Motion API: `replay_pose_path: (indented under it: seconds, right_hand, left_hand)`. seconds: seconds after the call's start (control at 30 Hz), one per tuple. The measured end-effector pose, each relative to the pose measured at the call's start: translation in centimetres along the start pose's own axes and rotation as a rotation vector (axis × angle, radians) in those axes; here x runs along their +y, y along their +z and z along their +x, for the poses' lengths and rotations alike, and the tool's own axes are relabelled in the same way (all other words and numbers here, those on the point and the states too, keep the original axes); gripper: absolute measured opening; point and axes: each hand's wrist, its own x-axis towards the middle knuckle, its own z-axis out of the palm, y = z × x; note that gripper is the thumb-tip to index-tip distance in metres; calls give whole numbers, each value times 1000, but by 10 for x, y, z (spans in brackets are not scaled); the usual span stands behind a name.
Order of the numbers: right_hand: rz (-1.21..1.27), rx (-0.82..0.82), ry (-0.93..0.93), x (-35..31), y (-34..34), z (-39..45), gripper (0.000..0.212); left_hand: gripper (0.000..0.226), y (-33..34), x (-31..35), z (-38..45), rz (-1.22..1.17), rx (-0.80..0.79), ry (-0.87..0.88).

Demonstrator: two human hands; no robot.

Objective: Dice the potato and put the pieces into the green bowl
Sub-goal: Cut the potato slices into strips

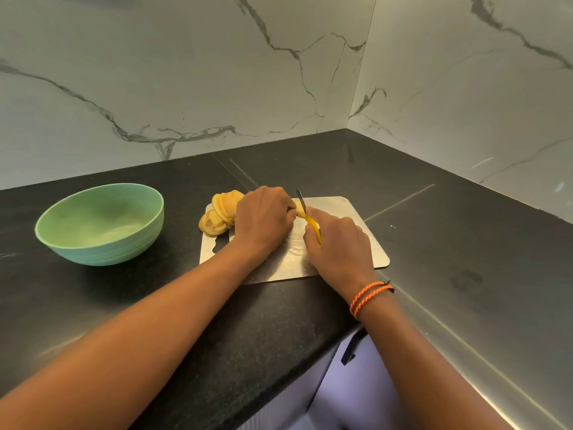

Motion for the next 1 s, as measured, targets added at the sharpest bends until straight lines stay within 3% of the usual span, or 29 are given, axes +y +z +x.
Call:
replay_pose_path:
  seconds: [0.7,1.0]
  right_hand:
    - [-111,-128,-4,-2,0,7,35]
    - [-103,-121,25,-8,-16,-41,41]
  left_hand:
    - [19,0,2,3,45,25,21]
    - [18,-4,3,1,83,51,70]
